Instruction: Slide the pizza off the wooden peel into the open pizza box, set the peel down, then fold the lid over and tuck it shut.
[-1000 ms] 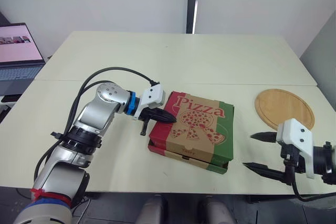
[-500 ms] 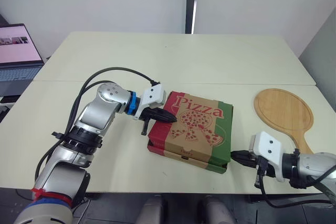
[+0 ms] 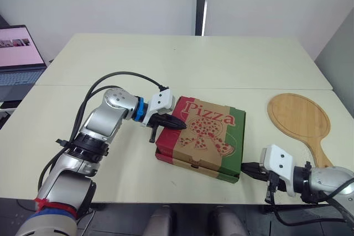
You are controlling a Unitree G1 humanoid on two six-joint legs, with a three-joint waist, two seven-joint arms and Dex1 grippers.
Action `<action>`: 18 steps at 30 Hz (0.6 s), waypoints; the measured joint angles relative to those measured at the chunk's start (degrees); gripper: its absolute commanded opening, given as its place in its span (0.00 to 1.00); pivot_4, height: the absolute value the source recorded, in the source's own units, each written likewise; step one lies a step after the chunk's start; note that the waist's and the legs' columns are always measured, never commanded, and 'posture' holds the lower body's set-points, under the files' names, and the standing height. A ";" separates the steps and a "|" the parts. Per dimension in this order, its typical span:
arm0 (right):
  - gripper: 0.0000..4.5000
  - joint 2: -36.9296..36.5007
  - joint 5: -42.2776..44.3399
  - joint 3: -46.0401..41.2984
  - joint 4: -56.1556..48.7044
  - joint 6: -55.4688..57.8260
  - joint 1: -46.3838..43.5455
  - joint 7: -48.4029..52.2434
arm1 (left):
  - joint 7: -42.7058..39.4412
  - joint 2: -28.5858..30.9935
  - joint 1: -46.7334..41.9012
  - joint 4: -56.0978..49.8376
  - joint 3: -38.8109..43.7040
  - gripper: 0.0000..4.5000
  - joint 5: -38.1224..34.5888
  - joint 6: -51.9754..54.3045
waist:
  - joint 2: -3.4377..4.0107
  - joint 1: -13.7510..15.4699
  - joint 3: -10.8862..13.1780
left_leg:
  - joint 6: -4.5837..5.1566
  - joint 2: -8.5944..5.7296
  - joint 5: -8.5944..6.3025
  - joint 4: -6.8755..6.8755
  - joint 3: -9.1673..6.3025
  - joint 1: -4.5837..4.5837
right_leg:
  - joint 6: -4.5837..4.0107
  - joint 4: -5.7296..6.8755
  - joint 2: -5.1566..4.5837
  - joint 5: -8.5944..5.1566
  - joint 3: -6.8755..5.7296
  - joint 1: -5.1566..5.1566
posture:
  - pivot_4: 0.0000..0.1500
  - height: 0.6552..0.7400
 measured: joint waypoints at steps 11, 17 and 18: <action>0.00 2.83 12.06 -0.94 0.05 8.59 -17.08 -1.48 | 0.14 -0.09 -0.04 0.76 0.07 0.00 0.09 -0.90 | 0.00 -0.27 0.00 | 0.00 0.07 0.00 -0.01 0.00 0.05 | 0.00 -0.01 0.02 0.00 0.02 0.02 | 1.00 0.86; 0.00 10.82 3.44 17.99 6.40 9.21 -31.35 -6.18 | 0.27 -0.08 -0.04 0.48 0.30 0.00 -0.20 -0.31 | 0.00 -0.26 0.00 | -0.04 0.02 0.03 -0.01 0.00 -0.08 | -0.01 0.04 0.01 0.00 0.05 -0.18 | 1.00 0.86; 0.00 11.82 2.40 19.71 7.18 9.20 -32.72 -6.60 | 0.40 -0.07 -0.01 0.30 0.35 0.00 -0.32 0.08 | 0.01 -0.26 0.00 | -0.08 0.01 0.05 -0.01 0.00 -0.09 | -0.01 0.05 0.01 0.00 0.05 -0.20 | 1.00 0.86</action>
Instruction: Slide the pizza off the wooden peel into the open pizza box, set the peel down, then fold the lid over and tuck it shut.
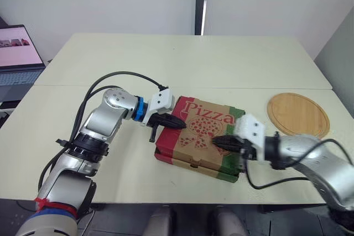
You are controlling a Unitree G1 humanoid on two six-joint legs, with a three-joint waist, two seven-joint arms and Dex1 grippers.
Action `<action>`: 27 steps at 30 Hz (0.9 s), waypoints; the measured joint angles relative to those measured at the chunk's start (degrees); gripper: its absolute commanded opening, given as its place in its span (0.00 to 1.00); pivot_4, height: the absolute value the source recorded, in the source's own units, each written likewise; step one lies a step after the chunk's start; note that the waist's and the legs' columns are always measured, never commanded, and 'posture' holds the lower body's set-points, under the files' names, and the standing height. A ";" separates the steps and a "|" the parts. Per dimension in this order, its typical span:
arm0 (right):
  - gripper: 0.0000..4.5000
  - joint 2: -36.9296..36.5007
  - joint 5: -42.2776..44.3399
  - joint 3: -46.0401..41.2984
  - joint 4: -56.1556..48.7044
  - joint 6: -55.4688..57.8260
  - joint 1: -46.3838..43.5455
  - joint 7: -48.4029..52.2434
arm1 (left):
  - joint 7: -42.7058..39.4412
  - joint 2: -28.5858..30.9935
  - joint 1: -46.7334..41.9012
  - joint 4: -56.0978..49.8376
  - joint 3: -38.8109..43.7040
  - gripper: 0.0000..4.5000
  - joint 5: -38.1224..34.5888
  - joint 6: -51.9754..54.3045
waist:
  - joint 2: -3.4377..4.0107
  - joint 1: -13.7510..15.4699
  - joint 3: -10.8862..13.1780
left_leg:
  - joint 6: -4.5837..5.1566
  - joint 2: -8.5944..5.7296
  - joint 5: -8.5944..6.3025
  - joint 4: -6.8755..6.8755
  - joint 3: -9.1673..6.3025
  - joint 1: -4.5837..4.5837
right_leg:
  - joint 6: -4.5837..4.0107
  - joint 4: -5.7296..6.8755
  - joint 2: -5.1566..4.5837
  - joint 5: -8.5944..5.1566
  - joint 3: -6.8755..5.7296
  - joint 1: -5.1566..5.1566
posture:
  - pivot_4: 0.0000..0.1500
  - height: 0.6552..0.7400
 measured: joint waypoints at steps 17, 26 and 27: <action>0.00 2.95 -6.18 8.30 4.03 -2.32 -4.49 2.64 | -4.22 18.42 5.98 -7.87 7.82 0.00 -3.82 7.02 | 0.04 -1.17 0.00 | 0.03 0.00 -0.02 -0.09 0.00 -0.03 | -0.01 0.07 0.03 0.00 0.06 -0.20 | 1.00 0.86; 0.00 2.86 -7.20 8.28 4.79 -2.87 -4.56 4.00 | -6.08 18.75 10.93 -11.71 5.75 0.00 -2.75 6.25 | 0.03 -0.67 0.00 | 0.05 0.00 -0.03 -0.06 -0.01 -0.07 | -0.01 0.06 0.01 0.00 0.06 -0.20 | 1.00 0.86; 0.00 2.86 -7.20 8.28 4.80 -2.90 -4.56 4.07 | -5.77 18.08 10.81 -11.73 5.74 0.00 -2.74 6.40 | 0.04 -0.67 0.00 | 0.05 0.00 -0.03 -0.07 -0.01 -0.06 | -0.01 0.07 0.01 0.00 0.06 -0.20 | 1.00 0.86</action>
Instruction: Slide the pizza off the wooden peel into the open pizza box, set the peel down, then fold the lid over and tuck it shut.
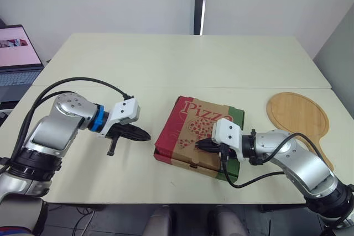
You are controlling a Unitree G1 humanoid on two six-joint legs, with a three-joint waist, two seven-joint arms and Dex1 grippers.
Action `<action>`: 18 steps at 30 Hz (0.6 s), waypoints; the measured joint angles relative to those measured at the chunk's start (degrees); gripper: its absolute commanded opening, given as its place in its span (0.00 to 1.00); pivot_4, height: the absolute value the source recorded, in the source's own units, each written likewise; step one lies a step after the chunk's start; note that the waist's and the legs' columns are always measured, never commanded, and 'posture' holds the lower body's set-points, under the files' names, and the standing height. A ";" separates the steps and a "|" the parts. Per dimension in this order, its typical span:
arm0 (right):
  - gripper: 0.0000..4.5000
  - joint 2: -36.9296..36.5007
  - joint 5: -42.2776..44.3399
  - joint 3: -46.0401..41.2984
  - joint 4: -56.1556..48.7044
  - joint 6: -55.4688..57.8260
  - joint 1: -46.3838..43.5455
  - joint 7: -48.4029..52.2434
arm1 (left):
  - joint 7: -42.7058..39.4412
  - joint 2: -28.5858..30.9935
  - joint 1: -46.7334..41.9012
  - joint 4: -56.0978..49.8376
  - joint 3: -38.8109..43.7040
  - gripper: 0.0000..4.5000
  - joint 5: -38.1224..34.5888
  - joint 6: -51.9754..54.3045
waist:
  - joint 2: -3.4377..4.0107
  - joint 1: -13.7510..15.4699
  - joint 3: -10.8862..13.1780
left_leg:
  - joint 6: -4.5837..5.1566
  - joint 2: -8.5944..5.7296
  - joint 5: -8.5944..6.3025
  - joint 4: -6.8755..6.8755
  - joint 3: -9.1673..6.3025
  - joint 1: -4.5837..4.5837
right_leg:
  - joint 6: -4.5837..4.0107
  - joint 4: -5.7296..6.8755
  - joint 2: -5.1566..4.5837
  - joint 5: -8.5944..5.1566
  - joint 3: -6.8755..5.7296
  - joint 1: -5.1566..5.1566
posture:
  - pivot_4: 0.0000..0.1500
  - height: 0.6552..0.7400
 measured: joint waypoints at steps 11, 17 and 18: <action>0.00 -0.04 0.02 -0.01 0.01 0.49 -0.27 0.98 | 0.92 -3.60 -0.41 -1.23 -2.55 0.00 0.36 1.30 | 0.00 -0.01 0.00 | 0.00 0.00 0.00 0.00 0.00 -0.01 | 0.00 0.00 0.01 0.00 0.00 -0.01 | 1.00 0.86; 0.00 0.02 0.10 -0.03 0.01 1.09 -0.63 1.01 | 1.48 -4.25 -0.17 -1.89 -2.79 0.00 0.34 1.41 | 0.00 0.05 0.00 | 0.00 -0.02 0.00 0.01 0.00 -0.02 | 0.00 -0.01 0.00 0.00 0.00 0.00 | 1.00 0.86; 0.00 0.02 0.10 -0.03 0.01 1.17 -0.68 1.03 | 1.54 -4.29 -0.08 -1.89 -2.79 0.00 0.34 1.40 | 0.00 0.05 0.00 | 0.00 -0.02 0.00 0.01 0.00 -0.02 | 0.00 -0.01 0.00 0.00 0.00 0.00 | 1.00 0.86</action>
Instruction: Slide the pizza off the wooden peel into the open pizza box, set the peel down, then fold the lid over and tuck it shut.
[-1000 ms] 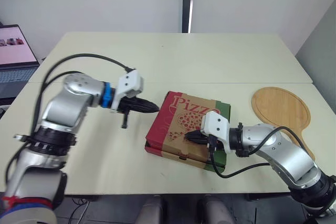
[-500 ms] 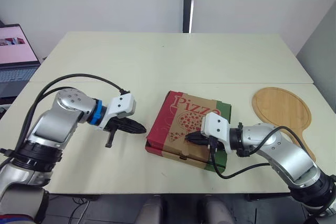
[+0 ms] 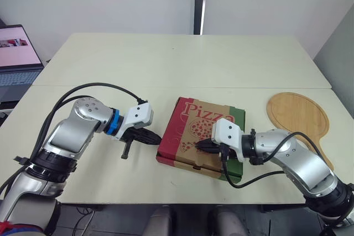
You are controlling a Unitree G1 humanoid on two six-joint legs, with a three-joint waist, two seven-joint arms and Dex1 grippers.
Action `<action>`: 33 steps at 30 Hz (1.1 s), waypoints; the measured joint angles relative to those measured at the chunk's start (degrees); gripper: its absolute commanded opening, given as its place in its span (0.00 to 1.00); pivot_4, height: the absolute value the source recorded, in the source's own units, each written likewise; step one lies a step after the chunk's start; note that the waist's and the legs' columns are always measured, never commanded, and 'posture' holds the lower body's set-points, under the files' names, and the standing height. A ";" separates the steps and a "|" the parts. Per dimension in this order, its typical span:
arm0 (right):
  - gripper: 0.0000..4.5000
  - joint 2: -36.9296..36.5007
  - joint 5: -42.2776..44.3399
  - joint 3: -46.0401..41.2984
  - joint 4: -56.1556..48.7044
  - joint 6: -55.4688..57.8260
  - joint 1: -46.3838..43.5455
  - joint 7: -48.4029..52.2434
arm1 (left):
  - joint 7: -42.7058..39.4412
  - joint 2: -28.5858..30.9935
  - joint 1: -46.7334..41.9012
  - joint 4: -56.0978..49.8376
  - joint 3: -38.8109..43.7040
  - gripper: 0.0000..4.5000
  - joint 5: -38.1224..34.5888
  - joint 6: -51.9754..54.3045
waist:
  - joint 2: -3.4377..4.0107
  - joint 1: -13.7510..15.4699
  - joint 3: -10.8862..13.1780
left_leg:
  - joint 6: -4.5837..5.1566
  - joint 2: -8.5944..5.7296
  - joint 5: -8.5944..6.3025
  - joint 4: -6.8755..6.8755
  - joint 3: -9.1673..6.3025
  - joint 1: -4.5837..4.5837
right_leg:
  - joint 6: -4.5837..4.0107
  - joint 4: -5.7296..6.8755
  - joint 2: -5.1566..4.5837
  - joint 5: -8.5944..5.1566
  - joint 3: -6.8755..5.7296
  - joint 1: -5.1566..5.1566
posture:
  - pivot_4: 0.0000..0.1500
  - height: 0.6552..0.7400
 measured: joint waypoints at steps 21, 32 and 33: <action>0.00 0.12 -6.92 4.57 3.22 -5.26 -0.25 0.57 | 4.63 -0.98 0.55 -6.85 4.10 0.00 -6.32 6.08 | 0.00 -0.02 0.00 | -0.01 0.00 0.01 0.00 0.01 0.01 | 0.00 0.00 0.00 0.00 0.01 0.00 | 1.00 0.86; 0.00 -0.92 -6.59 0.49 1.55 -3.39 2.80 0.89 | 8.19 -4.96 1.94 -3.75 -3.12 0.00 0.59 -0.47 | 0.00 0.02 -0.01 | -0.01 0.01 0.01 -0.01 0.00 0.03 | -0.01 0.01 0.00 0.00 0.02 0.03 | 1.00 0.86; 0.00 -0.65 -6.68 0.49 1.57 -3.33 3.12 0.72 | 8.46 -4.97 2.23 -3.75 -3.04 0.00 0.60 -1.17 | 0.00 0.02 -0.01 | -0.01 0.01 0.01 -0.01 0.00 0.03 | -0.01 0.00 0.00 0.00 0.02 0.03 | 1.00 0.86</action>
